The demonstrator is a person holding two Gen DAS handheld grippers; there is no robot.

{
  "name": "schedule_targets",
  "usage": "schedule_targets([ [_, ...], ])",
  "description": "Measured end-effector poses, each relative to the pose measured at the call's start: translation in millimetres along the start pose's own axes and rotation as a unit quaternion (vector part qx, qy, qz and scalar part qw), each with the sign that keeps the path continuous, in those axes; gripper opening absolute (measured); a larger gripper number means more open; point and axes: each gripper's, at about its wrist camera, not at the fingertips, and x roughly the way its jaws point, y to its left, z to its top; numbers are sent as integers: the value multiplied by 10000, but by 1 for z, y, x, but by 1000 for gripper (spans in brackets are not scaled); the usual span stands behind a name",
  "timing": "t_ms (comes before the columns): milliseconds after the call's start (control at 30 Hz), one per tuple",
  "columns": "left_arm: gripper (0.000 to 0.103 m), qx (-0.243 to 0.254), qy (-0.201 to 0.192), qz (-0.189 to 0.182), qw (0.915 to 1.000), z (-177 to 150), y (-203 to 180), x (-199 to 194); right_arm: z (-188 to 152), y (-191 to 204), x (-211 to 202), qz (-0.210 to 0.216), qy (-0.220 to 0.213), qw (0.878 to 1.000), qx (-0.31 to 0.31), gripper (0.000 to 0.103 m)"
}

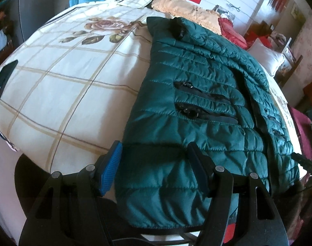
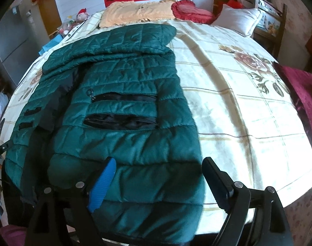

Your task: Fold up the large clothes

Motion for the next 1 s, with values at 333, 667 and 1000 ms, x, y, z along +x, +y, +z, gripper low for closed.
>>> schedule_targets([
  [333,66,-226,361,-359,9984,-13,16,-2,-4,-22,3,126,271,9995,125,86],
  [667,80,39,410,-312,9987,-16,3,4,-8,-29,12,709,563,9954,301,87],
  [1000,83,267,402,-174,9987,-17,-5,7,-10,-16,20,1073,686,9918,81,87],
])
